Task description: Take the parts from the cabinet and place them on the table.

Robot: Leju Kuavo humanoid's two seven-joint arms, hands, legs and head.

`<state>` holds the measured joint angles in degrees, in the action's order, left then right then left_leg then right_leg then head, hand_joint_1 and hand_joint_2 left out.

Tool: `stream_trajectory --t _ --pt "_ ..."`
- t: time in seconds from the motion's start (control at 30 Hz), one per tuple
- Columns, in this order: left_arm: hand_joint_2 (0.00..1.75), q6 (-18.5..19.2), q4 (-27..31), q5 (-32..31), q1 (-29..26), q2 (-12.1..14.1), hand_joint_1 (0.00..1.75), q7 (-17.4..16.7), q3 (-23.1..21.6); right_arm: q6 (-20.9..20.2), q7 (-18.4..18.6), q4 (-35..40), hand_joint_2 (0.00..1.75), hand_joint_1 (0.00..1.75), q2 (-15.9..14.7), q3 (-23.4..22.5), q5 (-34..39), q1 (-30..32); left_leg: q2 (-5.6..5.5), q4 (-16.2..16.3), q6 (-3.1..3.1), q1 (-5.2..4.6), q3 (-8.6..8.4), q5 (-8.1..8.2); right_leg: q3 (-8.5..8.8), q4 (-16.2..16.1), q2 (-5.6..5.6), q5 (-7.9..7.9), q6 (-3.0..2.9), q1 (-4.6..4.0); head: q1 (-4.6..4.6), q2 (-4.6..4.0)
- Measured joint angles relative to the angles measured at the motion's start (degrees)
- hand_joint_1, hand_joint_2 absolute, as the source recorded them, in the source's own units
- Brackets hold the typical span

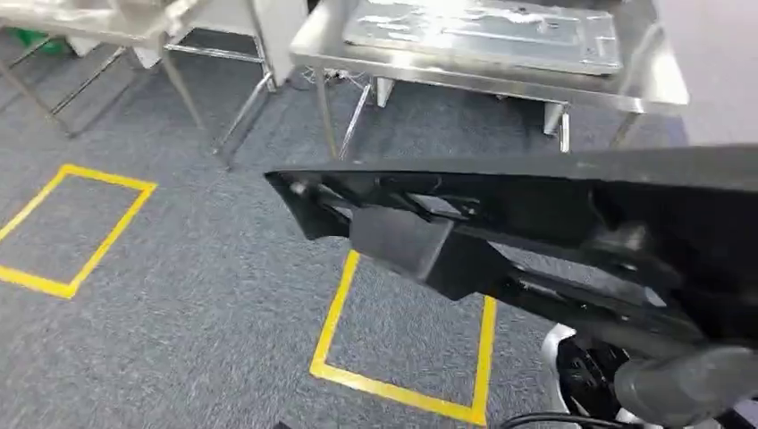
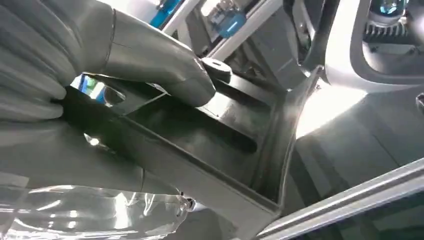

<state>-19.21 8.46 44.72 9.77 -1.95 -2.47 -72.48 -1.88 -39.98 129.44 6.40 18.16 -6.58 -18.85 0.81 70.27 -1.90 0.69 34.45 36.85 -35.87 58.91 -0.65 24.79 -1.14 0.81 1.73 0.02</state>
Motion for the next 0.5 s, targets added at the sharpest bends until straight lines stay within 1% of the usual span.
stream_trajectory --t 0.03,0.07,0.1,0.13,0.17,0.2,0.23,0.27,0.3,0.33,0.37,0.4,0.43,0.47,0.5 --pt "1.75 0.0 0.0 0.1 0.2 0.0 0.00 0.1 0.0 0.0 0.0 0.0 1.75 1.75 0.0 0.1 0.0 0.0 -0.25 3.7 -0.03 -0.01 1.99 1.03 0.01 0.0 -0.55 0.02 -0.04 -0.12 0.04 -0.02" --pt "1.75 0.0 0.0 0.1 0.4 0.0 0.00 0.1 0.0 0.0 0.0 -0.1 1.75 1.75 -0.1 0.1 0.0 0.0 -0.28 5.5 0.03 -0.01 3.24 0.64 0.07 0.0 -1.25 0.03 -0.05 -0.22 0.04 -0.02" --pt "1.75 0.0 0.0 0.3 0.4 0.0 0.00 0.2 0.0 0.0 0.0 -0.2 1.75 1.75 -0.1 0.2 0.0 0.0 -0.30 4.2 0.18 -0.01 2.96 -1.16 0.16 0.1 -1.99 0.03 -0.05 -0.26 0.04 -0.02" --pt "1.75 -0.1 0.0 0.4 0.4 0.0 0.00 0.2 -0.1 0.0 0.0 -0.2 1.75 1.75 -0.2 0.2 0.0 0.0 -0.46 0.4 0.43 -0.01 1.55 -3.97 0.28 0.1 -2.88 0.03 -0.04 -0.29 0.04 -0.02" --pt "1.75 -0.2 0.0 0.5 0.3 0.0 0.00 0.3 -0.2 0.0 0.0 -0.2 1.75 1.75 -0.2 0.3 0.0 0.0 -1.08 -5.0 0.74 -0.01 -0.66 -7.09 0.44 0.2 -3.73 0.04 -0.02 -0.33 0.02 -0.02" --pt "1.75 -0.2 0.0 0.5 0.2 0.0 0.00 0.3 -0.2 0.0 0.0 -0.2 1.75 1.75 -0.2 0.4 0.0 0.0 -2.88 -9.8 1.14 -0.01 -2.53 -9.48 0.51 0.2 -4.34 0.07 0.03 -0.32 0.02 -0.02" --pt "1.75 -0.2 0.0 0.5 0.1 0.1 0.00 0.3 -0.2 0.0 0.0 -0.2 1.75 1.75 -0.2 0.4 0.0 -0.1 -5.31 -10.9 1.57 0.10 -2.98 -8.49 0.29 0.2 -4.80 -0.07 0.32 -0.37 0.15 -0.02" --pt "1.75 -0.2 0.0 0.5 0.0 0.1 0.00 0.3 -0.3 0.0 0.0 -0.3 1.75 1.75 -0.2 0.4 0.0 -0.2 -5.13 -12.3 1.65 0.04 -3.15 -8.57 -0.10 0.5 -5.42 -0.16 0.71 -0.19 0.00 0.00" --pt "1.75 -0.2 0.0 0.5 0.2 0.1 0.00 0.3 -0.3 0.0 0.0 -0.3 1.75 1.75 -0.2 0.4 0.0 -0.2 -4.76 -12.0 1.75 -0.21 -3.16 -8.59 -0.39 0.3 -5.78 -0.40 1.17 0.08 -0.02 -0.02" --pt "1.75 -0.2 0.0 0.5 0.2 0.1 0.00 0.4 -0.3 0.0 0.0 -0.3 1.75 1.75 -0.2 0.4 0.1 -0.2 -4.42 -11.9 1.97 -0.36 -3.22 -8.65 -0.48 0.1 -6.38 -0.63 1.66 0.32 -0.09 0.00" --pt "1.75 -0.2 0.0 0.5 0.3 0.1 0.00 0.4 -0.3 0.0 0.0 -0.3 1.75 1.75 -0.3 0.4 0.1 -0.2 -3.89 -12.4 2.37 -0.34 -3.40 -8.98 -0.49 -0.2 -6.99 -0.86 2.13 0.18 -0.04 -0.02" --pt "1.75 -0.2 0.0 0.6 0.3 -0.1 0.00 0.4 -0.3 0.0 0.0 -0.3 1.75 1.75 -0.3 0.4 0.1 -0.2 -2.91 -13.3 2.82 0.53 -3.83 -9.67 -0.51 0.2 -6.02 -0.63 2.18 0.18 0.00 0.00" --pt "1.75 -0.3 -0.1 0.7 0.2 0.0 0.00 0.5 -0.3 0.0 0.0 -0.3 1.75 1.75 -0.3 0.4 0.1 -0.3 -2.44 -13.7 3.15 0.35 -4.00 -9.81 -1.24 1.7 -3.05 0.60 2.27 -0.40 0.23 -0.02" --pt "1.75 -0.3 -0.1 0.7 0.1 0.0 0.00 0.5 -0.3 0.0 0.0 -0.3 1.75 1.75 -0.3 0.4 0.1 -0.5 -1.59 -13.7 3.26 0.28 -3.97 -9.84 -3.20 5.5 -1.12 2.94 2.42 -0.19 0.42 -0.02" --pt "1.75 -0.3 -0.1 0.9 -0.1 0.0 0.00 0.5 -0.3 0.1 0.0 -0.3 1.75 1.75 -0.3 0.4 0.1 -0.5 -1.07 -13.7 3.29 0.20 -3.92 -9.81 -5.47 10.2 -0.24 5.18 2.64 -0.07 0.48 -0.02"
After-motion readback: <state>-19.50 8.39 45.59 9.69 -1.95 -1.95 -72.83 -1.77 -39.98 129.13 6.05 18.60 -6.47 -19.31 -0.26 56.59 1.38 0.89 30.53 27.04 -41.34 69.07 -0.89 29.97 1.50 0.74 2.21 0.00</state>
